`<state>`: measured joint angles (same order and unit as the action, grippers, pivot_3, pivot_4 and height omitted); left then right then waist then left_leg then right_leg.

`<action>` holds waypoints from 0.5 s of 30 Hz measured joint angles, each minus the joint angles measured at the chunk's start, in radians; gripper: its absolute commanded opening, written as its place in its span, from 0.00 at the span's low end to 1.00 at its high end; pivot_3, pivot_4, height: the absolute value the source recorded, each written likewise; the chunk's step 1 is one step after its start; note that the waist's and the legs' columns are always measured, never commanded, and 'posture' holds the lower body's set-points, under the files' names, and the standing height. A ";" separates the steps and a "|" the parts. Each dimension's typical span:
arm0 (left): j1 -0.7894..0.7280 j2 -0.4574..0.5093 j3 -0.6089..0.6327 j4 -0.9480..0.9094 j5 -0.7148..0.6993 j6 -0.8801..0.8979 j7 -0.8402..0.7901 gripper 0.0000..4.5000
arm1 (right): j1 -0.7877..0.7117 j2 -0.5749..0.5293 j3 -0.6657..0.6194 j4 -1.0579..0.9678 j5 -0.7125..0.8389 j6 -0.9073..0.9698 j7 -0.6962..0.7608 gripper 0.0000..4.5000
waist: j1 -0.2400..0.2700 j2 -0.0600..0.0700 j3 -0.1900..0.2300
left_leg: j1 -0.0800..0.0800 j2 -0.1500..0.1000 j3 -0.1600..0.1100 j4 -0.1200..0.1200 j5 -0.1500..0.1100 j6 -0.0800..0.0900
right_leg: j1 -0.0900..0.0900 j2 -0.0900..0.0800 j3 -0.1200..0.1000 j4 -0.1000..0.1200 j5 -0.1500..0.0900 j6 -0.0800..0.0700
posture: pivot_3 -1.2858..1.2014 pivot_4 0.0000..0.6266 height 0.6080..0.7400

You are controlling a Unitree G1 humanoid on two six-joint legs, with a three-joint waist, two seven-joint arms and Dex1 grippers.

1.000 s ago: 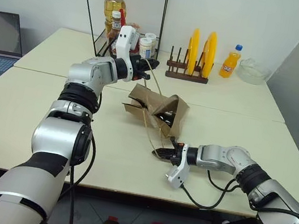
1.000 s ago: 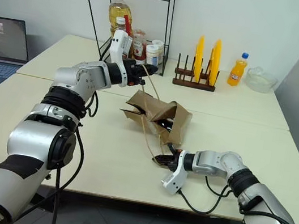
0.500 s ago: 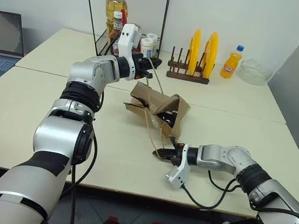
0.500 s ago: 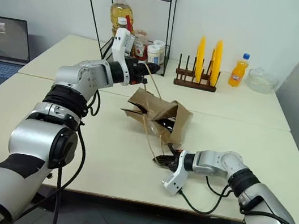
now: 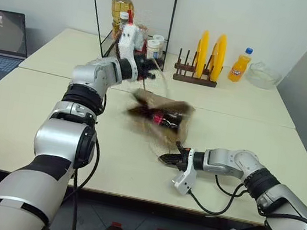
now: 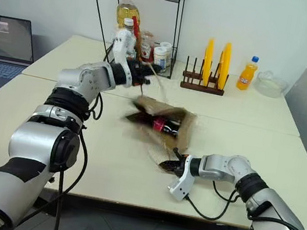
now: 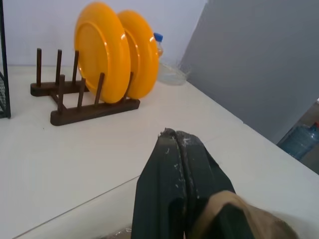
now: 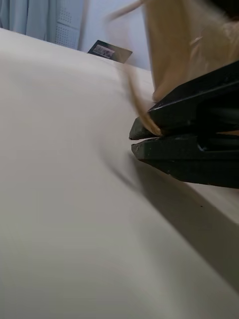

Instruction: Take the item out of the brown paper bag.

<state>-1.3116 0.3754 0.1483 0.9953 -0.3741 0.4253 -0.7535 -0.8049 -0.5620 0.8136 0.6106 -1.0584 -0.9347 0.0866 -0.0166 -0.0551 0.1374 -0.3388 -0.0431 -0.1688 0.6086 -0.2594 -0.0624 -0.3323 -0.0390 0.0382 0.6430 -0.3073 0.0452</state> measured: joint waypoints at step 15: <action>-0.044 0.004 0.036 -0.006 0.009 -0.033 -0.022 0.00 | 0.004 -0.027 0.000 0.000 0.017 -0.014 0.028 0.00 | 0.017 0.003 -0.004 | -0.003 -0.017 -0.015 -0.001 0.003 0.004 | 0.003 -0.007 0.000 0.001 -0.005 0.004 | 0.52 0.24 1.00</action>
<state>-1.3559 0.3796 0.1846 0.9889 -0.3649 0.3921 -0.7751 -0.8011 -0.5892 0.8135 0.6109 -1.0410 -0.9486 0.1141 0.0008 -0.0521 0.1332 -0.3421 -0.0599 -0.1843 0.6079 -0.2567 -0.0580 -0.3292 -0.0461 0.0380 0.6437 -0.3122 0.0488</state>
